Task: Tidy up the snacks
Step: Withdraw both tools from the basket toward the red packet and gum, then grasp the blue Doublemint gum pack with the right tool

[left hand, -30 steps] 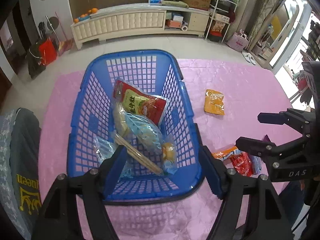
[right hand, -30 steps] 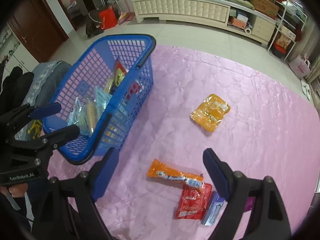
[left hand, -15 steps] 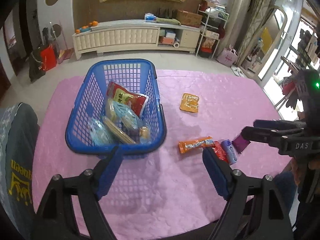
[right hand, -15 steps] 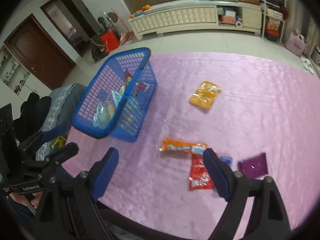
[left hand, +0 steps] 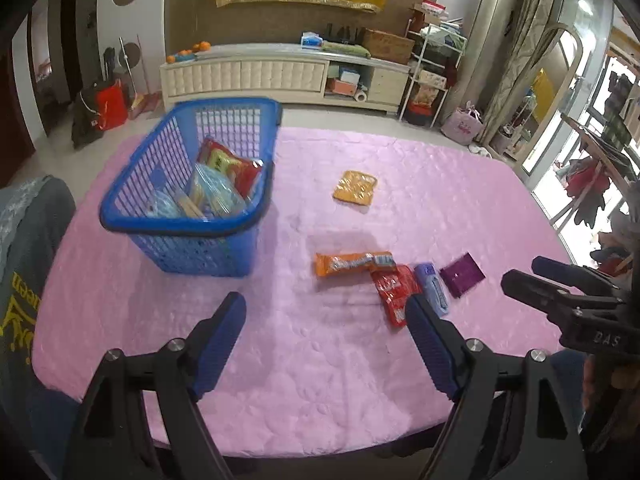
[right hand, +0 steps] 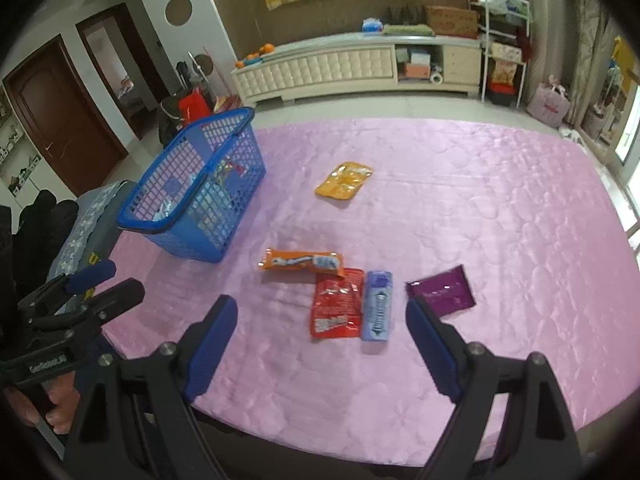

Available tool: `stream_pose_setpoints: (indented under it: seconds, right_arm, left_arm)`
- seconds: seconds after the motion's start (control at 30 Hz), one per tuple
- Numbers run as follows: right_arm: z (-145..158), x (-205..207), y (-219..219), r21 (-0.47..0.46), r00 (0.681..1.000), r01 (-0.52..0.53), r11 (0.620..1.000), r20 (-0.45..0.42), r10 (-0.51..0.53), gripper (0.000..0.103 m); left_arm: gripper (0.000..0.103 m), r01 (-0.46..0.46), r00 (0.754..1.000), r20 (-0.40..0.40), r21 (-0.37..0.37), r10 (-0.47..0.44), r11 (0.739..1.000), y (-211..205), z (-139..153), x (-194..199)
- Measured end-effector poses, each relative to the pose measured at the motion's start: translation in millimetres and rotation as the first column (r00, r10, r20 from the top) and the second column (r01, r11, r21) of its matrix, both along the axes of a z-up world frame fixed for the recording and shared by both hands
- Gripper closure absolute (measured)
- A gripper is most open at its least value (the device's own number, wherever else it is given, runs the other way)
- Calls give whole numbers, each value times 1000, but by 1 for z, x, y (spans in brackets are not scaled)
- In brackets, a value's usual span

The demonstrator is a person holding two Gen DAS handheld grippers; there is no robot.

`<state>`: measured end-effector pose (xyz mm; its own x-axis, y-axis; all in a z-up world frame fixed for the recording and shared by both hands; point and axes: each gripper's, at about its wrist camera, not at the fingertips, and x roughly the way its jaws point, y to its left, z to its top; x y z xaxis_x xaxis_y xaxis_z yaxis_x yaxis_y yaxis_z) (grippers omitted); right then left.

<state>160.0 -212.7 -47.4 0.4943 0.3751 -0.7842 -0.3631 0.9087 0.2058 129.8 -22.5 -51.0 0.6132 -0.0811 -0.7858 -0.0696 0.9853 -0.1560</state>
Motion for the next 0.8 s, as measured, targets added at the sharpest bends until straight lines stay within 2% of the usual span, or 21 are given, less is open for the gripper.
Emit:
stream_pose_setpoints:
  seconds: [0.1,0.3,0.53,0.63,0.67,0.7,0.8]
  right_arm:
    - [-10,-7,-17,7,1000,25,1000,1,-25,14]
    - [-39,-5,-43,34,995,83,996,-64,-81,14]
    - [-74,5,-50,43,988,114,993,-110,-109,14]
    - [-87,13,-45,63,988,90,994,-132,-81,14]
    - [-90,16,-44,81,989,76,994,-137,-65,18]
    - [-93,18,-42,94,989,67,993,-138,-54,26]
    - [-104,29,-34,72,986,54,996,-160,-42,29]
  left_arm:
    - [23,-7,1000,-9,8,7,1000,-8,-8,-2]
    - [23,-3,997,-71,4,3,1000,-24,-32,6]
    - [23,16,992,-123,46,-10,999,-44,-60,29]
    - [23,29,988,-153,47,-21,998,-49,-74,40]
    - [23,33,987,-160,47,-25,998,-49,-79,44]
    - [23,35,986,-166,49,-26,998,-49,-82,47]
    - [23,42,981,-193,54,-31,998,-50,-95,57]
